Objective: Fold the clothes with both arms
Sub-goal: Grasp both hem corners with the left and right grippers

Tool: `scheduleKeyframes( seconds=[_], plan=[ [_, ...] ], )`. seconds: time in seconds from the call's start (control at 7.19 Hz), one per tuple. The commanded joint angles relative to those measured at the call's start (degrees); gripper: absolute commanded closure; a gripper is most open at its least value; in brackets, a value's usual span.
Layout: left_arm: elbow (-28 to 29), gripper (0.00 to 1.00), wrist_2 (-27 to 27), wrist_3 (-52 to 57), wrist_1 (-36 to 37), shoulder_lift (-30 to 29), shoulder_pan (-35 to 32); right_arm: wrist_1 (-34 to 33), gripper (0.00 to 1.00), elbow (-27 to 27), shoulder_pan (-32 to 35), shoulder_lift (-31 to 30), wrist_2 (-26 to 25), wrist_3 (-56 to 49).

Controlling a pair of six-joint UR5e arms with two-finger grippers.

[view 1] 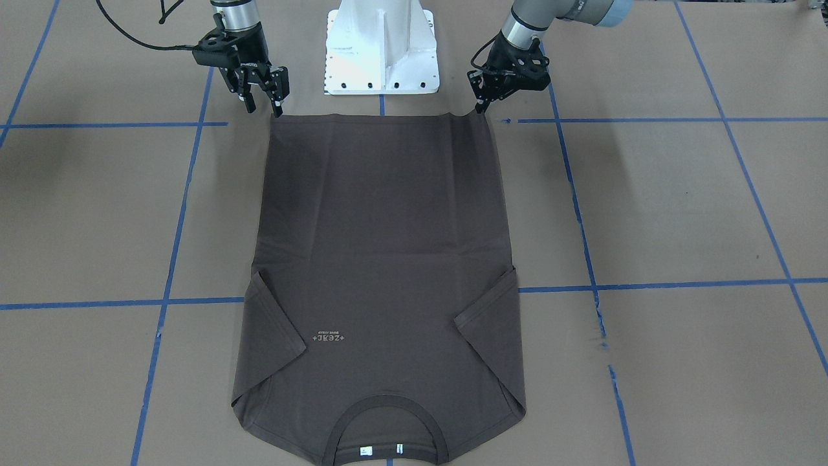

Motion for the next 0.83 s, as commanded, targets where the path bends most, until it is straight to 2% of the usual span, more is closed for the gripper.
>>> scheduleKeyframes(
  seconds=[0.0,0.28,0.56,0.7],
  plan=[
    [-0.1,1.00,-0.1,0.0,0.0,-0.4,0.0,-0.4,0.31,-2.6,-1.1,2.1,-1.6,0.6],
    [-0.1,1.00,-0.1,-0.1,0.0,-0.3,0.0,-0.5,0.35,-2.7,-1.2,2.2,-2.0,0.6],
    [-0.1,1.00,-0.1,-0.1,0.0,-0.3,0.0,-1.3,0.46,-2.8,-1.3,3.2,-2.3,0.8],
    [-0.1,1.00,-0.1,-0.1,0.0,-0.3,0.0,-1.3,0.55,-2.8,-1.4,3.4,-2.7,1.1]
  ],
)
